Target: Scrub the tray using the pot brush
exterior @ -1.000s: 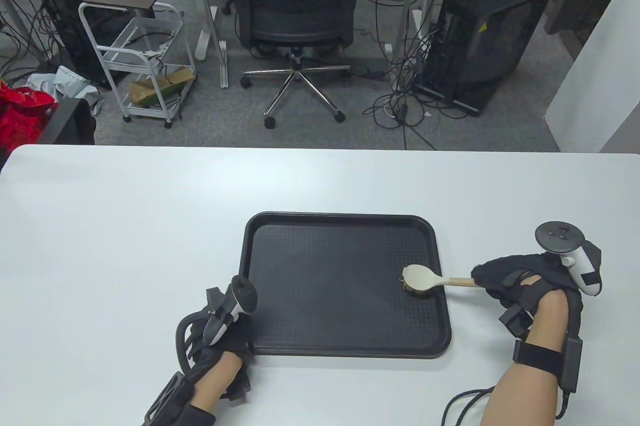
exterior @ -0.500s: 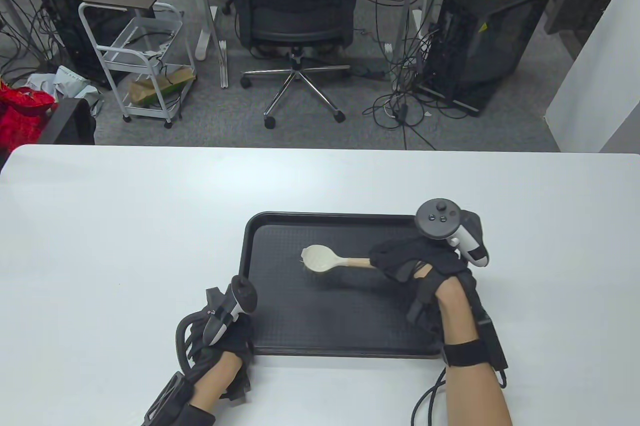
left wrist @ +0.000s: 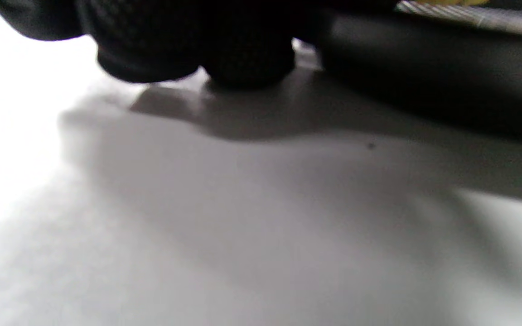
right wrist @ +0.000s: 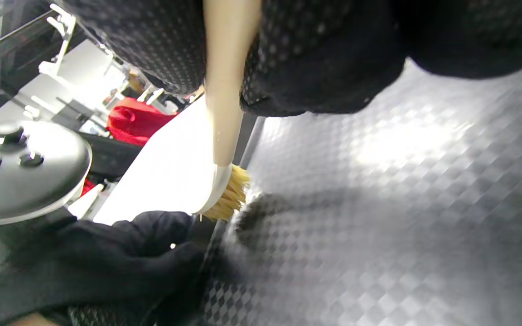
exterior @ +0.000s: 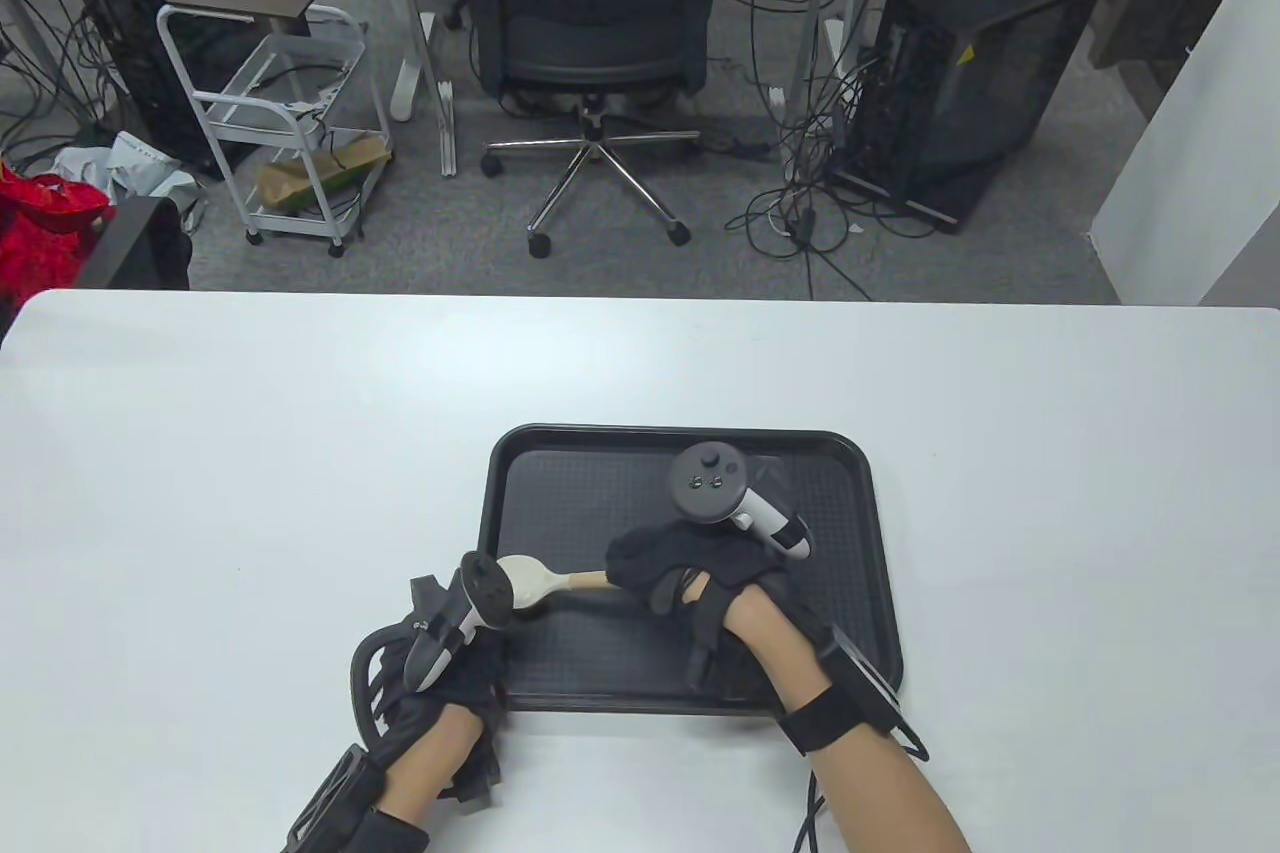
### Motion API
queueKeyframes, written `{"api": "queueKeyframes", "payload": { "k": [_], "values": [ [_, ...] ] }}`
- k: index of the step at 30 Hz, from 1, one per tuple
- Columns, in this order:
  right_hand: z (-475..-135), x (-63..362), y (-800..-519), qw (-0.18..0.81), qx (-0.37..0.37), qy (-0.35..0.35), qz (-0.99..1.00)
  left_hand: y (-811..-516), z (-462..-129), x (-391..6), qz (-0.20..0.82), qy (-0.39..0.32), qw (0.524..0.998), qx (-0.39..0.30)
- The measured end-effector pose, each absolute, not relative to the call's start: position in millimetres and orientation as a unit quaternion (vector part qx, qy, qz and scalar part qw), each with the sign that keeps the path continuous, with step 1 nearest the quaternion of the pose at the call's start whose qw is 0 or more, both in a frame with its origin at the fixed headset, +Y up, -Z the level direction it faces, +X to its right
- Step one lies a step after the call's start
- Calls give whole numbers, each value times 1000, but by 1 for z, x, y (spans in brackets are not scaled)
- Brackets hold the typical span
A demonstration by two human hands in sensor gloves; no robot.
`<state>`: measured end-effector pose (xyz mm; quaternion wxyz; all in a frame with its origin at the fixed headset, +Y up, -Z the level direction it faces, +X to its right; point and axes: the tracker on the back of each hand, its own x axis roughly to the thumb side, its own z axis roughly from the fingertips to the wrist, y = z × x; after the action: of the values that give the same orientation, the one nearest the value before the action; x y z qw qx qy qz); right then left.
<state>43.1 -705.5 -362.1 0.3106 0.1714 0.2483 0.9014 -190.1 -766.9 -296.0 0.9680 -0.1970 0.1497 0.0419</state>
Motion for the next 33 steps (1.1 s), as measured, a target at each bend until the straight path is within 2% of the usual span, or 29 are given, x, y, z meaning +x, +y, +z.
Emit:
{"api": "queueKeyframes", "payload": {
  "k": [6,12,18,33],
  "values": [
    [-360,39,-708,286,161,242,913,-767,-296,-190,42,149,968,-197],
    [-371,61,-712,265,137,276,913,-767,-296,-190,43,149,968,-197],
    [-377,88,-703,235,126,303,915,-767,-296,-191,43,148,968,-197],
    [-385,206,-692,279,30,297,913,-767,-296,-191,43,148,968,-198]
  ]
}}
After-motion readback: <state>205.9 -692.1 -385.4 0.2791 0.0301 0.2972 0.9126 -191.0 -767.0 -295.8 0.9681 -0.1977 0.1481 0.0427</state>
